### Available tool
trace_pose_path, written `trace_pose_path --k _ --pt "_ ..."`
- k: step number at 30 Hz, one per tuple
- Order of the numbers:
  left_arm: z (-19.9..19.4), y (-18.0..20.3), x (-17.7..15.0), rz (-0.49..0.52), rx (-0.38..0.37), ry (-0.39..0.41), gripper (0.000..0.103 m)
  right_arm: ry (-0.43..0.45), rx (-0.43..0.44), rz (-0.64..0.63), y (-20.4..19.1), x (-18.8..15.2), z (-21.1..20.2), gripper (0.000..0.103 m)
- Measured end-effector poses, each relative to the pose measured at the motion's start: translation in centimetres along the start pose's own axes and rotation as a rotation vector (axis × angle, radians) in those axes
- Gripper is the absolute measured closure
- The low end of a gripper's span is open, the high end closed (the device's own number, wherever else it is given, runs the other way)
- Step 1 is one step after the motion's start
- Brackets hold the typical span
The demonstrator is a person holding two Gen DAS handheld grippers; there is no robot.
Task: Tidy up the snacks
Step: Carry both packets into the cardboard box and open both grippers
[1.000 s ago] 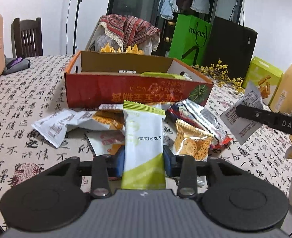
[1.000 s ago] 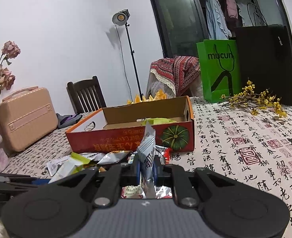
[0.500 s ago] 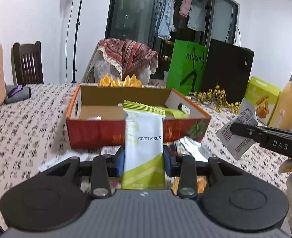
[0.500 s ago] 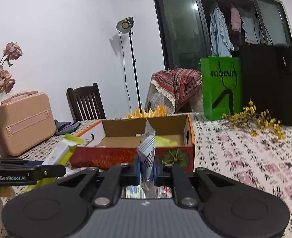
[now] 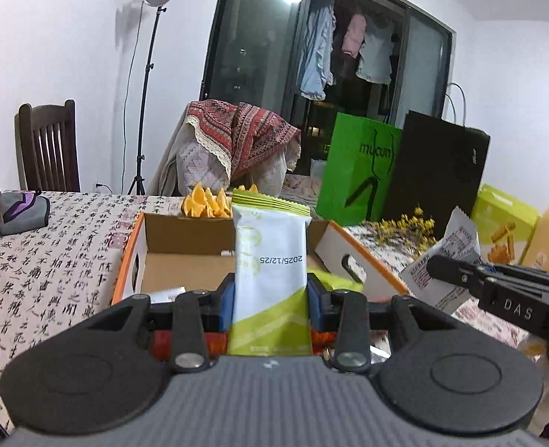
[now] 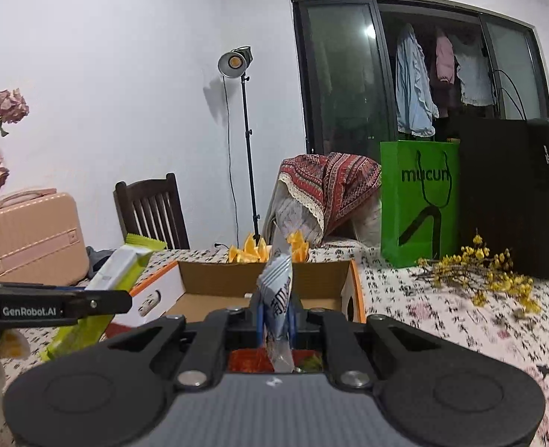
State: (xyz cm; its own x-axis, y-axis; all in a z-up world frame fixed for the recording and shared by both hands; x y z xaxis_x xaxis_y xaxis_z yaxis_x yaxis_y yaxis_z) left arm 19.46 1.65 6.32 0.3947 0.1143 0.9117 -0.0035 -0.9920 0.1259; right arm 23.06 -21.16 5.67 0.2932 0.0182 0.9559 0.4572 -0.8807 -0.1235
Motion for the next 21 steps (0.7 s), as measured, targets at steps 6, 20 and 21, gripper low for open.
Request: trace_pose_path --k 6,20,21 --pt "2.3 -0.4 1.9 -0.028 0.006 0.006 0.064 -0.004 -0.006 0.018 0.7 1.6 3.0 0.091" --pt "9.3 -2.4 3.2 -0.086 0.088 -0.022 0.065 -0.052 -0.051 0.025 2.3 2.1 11.0 0.091" --pt "9.7 -2.7 3.2 -0.089 0.094 -0.021 0.065 -0.054 -0.052 0.028 2.4 1.8 11.4 0.091"
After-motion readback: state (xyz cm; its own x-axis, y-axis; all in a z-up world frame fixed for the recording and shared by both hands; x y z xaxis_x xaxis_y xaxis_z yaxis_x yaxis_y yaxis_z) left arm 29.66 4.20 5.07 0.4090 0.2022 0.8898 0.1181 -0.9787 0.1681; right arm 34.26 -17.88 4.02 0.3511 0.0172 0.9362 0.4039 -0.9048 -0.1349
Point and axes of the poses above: each gripper's, at about its wrist camera, not at the fingertips, and z roughly the way its jaws point, y to its right, x to its top, the point moved 2 cm from there along z, roughly the way its jaws point, and after that the axes turned 5 degrees about x, right-handed, at the moved point
